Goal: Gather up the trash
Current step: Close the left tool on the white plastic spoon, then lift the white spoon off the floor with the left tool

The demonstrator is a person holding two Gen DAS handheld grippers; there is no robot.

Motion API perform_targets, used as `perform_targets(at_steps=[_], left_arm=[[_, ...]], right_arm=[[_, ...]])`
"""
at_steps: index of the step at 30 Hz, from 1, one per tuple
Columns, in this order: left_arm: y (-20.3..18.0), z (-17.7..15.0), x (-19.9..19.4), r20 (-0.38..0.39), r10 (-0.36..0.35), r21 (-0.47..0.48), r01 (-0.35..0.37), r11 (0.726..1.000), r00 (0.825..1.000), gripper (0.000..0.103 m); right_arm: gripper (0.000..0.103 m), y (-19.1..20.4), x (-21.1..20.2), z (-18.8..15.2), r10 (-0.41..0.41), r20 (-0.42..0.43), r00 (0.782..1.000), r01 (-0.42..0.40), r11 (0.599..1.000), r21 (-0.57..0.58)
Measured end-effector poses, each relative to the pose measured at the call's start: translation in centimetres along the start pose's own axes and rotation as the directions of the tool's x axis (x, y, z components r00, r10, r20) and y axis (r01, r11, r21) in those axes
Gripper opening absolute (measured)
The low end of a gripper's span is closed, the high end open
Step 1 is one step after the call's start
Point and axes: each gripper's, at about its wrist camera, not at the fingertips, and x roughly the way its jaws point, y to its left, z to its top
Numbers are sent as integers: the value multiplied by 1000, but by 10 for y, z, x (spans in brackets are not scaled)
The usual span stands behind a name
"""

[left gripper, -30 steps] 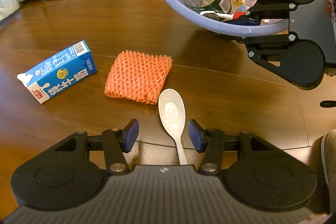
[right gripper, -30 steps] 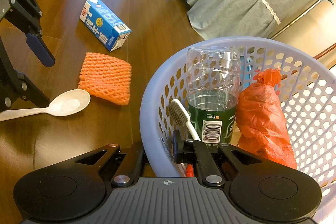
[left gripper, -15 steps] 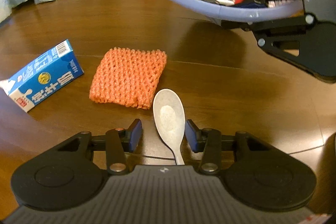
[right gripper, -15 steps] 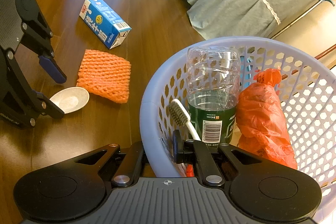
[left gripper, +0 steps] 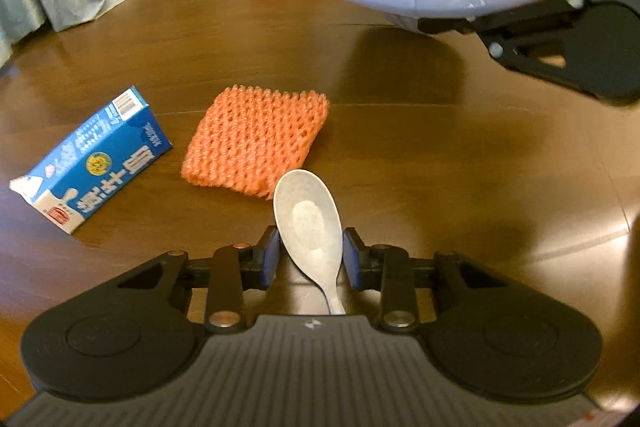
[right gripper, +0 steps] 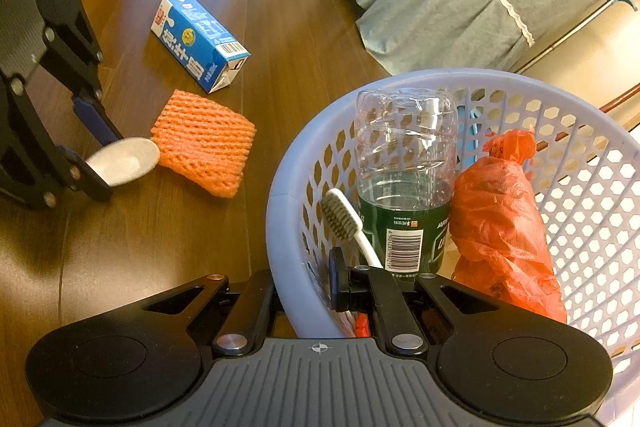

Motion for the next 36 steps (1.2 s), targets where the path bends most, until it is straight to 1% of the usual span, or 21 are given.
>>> perform_targets(at_steps=[3,5,7,10,12,14,15,16,21,24,26,29,30,32,36], left_arm=[[7,-7,-11,-5,3,60,-2,998,1000,28],[15,-15,-17,-8,27,80,-26,996,1000,29],[28,-20,-19,-18,42,49,-41,998,999,29],[47,-26,-18,-38,56,-55,-58,997,998,29],[54,-28,-16,-43,65,-103,-69,992,997,29],[54,-28,-15,-35,77,-136,-82,987,996,31],[52,-28,-16,-34,84,-146,-88,985,996,35],[52,-26,-15,-33,92,-152,-96,984,995,36],[47,-24,-11,-25,116,-165,-119,979,993,36],[44,-24,-7,-34,133,-163,-137,977,991,36],[43,-25,-5,-29,125,-145,-128,981,992,35],[37,-25,-7,-5,116,-50,-116,992,993,35],[37,-26,-7,-5,114,-45,-114,993,994,35],[40,-27,-8,-10,121,-67,-121,990,993,35],[41,-31,-10,-14,161,-87,-162,983,987,35]], right_arm=[[5,0,0,0,0,0,1000,0,1000,5],[5,0,0,1,0,-1,1000,0,1000,3],[5,0,0,1,-1,-1,1000,1,1000,3],[5,0,0,1,-1,-1,1000,1,1000,4],[5,0,0,1,0,-2,1000,0,1000,2],[5,0,0,1,-1,-2,1000,1,1000,2],[5,0,0,1,-1,-3,1000,1,1000,0],[5,0,1,1,-1,-3,1000,1,1000,-1],[5,0,1,1,-1,-3,1000,1,1000,-1],[5,0,1,1,-1,-4,1000,1,1000,-4],[5,0,1,1,-1,-4,1000,1,1000,-4],[5,0,1,1,-1,-4,1000,1,1000,-3],[5,0,1,1,-1,-5,1000,1,1000,-3],[5,0,1,1,-1,-4,1000,1,1000,-3],[5,1,1,0,-1,-4,1000,1,1000,-8]])
